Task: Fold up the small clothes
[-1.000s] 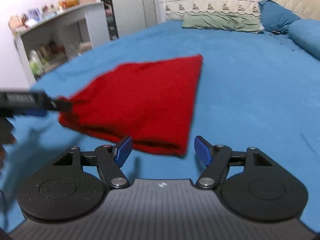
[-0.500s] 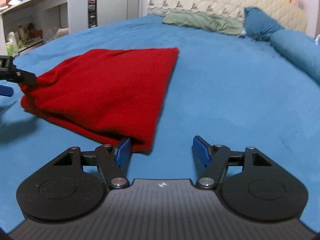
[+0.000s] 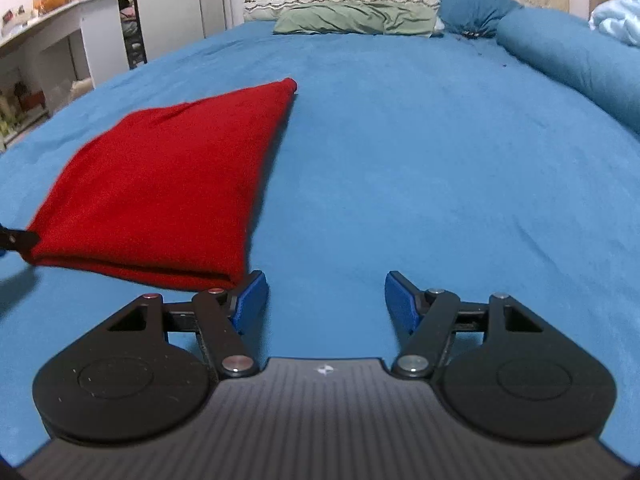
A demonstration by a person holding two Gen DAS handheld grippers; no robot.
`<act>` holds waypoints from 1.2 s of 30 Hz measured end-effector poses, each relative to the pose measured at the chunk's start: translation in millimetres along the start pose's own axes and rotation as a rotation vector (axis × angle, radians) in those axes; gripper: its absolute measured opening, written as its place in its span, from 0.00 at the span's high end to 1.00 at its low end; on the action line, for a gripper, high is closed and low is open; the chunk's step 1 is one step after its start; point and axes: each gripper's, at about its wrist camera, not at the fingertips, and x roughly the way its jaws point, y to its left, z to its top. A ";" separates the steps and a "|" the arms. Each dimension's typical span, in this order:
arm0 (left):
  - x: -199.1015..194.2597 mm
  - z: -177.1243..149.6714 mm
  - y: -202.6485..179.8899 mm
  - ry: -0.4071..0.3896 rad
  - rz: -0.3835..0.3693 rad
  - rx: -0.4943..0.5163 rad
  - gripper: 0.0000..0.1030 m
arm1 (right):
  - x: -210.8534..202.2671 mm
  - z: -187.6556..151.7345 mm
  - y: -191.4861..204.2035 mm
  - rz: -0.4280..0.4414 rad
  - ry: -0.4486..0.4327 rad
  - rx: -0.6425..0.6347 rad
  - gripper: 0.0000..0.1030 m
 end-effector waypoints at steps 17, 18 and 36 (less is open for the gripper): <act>70.0 90.5 -7.4 0.140 -0.307 -0.046 0.04 | 92.9 123.8 -15.6 0.380 0.262 0.241 0.00; 73.6 91.2 -10.0 0.147 -0.310 -0.037 0.05 | 100.3 124.8 -15.0 0.391 0.266 0.252 0.00; -10.1 95.9 -55.8 0.051 -0.392 -0.013 0.78 | 16.2 135.2 -22.3 0.482 0.144 0.182 0.64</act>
